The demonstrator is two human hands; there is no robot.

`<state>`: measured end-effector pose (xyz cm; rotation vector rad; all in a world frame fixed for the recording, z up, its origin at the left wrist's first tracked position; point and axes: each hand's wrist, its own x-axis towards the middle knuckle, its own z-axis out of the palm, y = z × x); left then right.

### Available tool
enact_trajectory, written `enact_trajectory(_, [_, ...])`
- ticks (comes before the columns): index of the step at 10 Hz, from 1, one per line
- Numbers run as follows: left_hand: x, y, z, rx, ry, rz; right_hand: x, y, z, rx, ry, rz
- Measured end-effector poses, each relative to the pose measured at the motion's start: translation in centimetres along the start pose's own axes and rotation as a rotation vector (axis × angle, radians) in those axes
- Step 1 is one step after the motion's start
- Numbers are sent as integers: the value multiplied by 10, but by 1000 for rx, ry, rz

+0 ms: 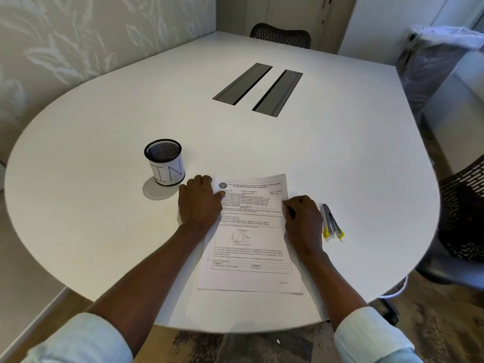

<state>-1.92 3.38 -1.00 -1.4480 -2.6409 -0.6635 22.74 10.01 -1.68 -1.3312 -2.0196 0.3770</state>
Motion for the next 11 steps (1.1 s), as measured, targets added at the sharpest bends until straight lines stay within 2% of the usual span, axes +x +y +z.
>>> enact_trajectory(2, [-2,0,-3,66,21,92,-2,2,3,10,-20,3])
enact_trajectory(4, [-3,-1,-4,165,21,162,-1,0,0,-54,-57,-80])
enact_trajectory(7, [-6,-2,-10,194,-47,151,-4,-4,2,-99,-45,-82])
enact_trajectory(8, [-5,-1,-13,185,-65,143,-3,-3,3,-34,-31,-43])
enact_trajectory(9, [-9,5,-23,163,-42,145,-3,-6,0,-21,3,-15])
enact_trajectory(11, [-9,14,-50,110,125,355,13,-28,-27,-54,-4,-88])
